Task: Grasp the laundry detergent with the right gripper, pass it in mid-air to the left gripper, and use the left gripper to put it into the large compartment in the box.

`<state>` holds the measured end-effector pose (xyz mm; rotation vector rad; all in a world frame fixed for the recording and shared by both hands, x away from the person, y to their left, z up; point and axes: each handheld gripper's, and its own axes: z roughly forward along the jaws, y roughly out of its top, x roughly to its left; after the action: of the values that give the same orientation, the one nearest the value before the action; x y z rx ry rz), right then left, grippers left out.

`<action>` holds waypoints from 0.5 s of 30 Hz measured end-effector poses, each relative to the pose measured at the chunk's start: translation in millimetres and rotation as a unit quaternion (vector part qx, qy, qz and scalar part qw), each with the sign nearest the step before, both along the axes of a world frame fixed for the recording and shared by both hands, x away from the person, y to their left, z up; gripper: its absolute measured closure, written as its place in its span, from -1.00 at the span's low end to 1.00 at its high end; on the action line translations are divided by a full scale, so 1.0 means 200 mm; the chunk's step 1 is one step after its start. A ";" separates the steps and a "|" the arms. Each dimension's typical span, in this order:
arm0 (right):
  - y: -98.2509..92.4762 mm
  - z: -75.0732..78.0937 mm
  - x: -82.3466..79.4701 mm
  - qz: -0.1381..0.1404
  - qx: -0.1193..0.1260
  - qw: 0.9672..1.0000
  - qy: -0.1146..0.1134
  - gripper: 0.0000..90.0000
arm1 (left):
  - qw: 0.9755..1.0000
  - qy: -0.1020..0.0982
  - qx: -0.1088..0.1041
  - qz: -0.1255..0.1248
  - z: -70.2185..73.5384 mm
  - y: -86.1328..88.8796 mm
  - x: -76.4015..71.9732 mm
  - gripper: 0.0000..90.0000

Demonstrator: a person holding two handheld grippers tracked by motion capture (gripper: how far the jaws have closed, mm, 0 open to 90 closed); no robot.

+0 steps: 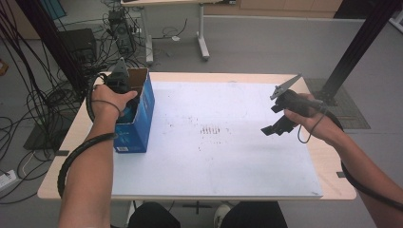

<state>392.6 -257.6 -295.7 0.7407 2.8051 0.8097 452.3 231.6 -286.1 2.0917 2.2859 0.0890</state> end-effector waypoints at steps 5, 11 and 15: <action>0.00 0.01 0.00 0.000 -0.001 1.000 -0.001 -0.99 | 1.000 0.000 0.000 0.000 0.00 0.00 0.00 -0.20; 0.00 0.01 0.00 0.001 0.000 1.000 -0.002 -0.99 | 1.000 0.002 0.001 -0.001 0.00 0.00 0.00 -0.20; 0.01 0.01 0.00 0.002 -0.002 1.000 -0.001 -0.99 | 1.000 0.000 0.001 -0.001 0.01 0.00 0.00 -0.21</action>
<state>392.7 -256.2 -294.0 0.7326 2.8065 0.8062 452.6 231.0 -284.5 2.0956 2.2831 0.0916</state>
